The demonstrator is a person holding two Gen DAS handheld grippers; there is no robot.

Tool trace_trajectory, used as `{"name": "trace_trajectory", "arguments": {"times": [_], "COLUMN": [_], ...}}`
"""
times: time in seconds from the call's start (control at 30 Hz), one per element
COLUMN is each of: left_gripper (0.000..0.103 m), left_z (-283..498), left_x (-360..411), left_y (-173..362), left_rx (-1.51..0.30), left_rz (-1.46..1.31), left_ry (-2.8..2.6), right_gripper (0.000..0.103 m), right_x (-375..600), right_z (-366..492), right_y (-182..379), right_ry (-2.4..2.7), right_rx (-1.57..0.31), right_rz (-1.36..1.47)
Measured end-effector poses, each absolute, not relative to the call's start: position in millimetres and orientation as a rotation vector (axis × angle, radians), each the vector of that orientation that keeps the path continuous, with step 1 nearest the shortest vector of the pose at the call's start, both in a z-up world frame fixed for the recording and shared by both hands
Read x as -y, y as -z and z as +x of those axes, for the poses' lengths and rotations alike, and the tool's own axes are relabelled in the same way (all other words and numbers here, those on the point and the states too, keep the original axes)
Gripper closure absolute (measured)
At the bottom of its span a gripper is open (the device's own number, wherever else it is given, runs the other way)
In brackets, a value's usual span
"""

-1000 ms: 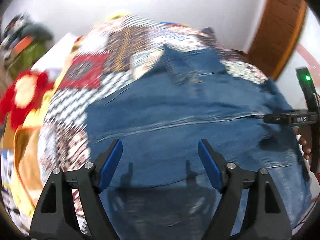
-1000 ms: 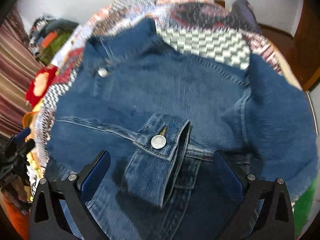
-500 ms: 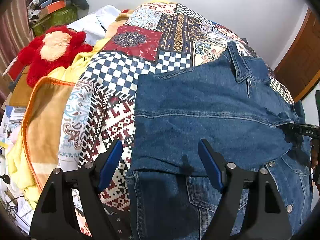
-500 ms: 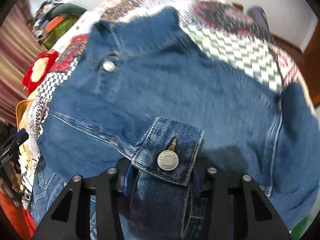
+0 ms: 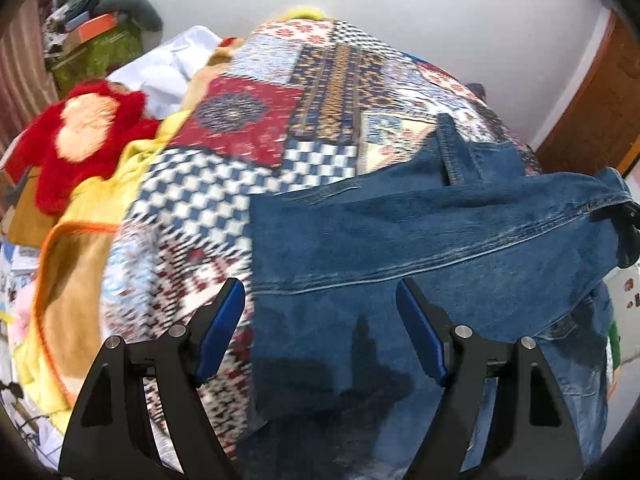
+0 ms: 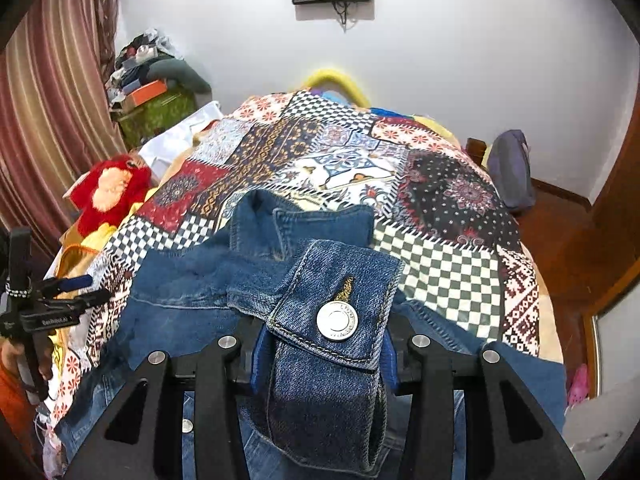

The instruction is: Fold large clothes

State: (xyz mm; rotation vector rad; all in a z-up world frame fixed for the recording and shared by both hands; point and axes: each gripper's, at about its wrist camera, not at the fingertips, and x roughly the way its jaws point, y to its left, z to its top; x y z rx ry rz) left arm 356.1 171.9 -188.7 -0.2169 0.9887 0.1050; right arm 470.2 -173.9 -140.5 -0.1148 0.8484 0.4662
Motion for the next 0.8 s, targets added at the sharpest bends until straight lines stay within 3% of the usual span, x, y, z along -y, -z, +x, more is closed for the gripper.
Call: {"name": "trace_trajectory", "arguments": {"times": [0.53, 0.6, 0.73, 0.8], "left_gripper": [0.024, 0.02, 0.015, 0.014], "left_z": [409.9, 411.1, 411.8, 411.6], "left_x": [-96.9, -96.7, -99.7, -99.1], "left_y": [251.8, 255.8, 259.2, 260.6], "left_rx": [-1.135, -1.134, -1.132, -1.138], "left_rz": [-0.09, -0.092, -0.103, -0.102], "left_ry": [0.04, 0.033, 0.025, 0.021], "right_gripper": [0.061, 0.059, 0.036, 0.032], "right_x": [217.5, 213.7, 211.7, 214.3], "right_z": [505.0, 504.0, 503.2, 505.8], "right_y": [267.8, 276.3, 281.8, 282.7], "right_ry": [-0.315, -0.311, -0.269, -0.267], "right_rx": [-1.084, -1.094, -1.079, -1.09], "right_rz": [-0.208, -0.245, -0.314, -0.314]}}
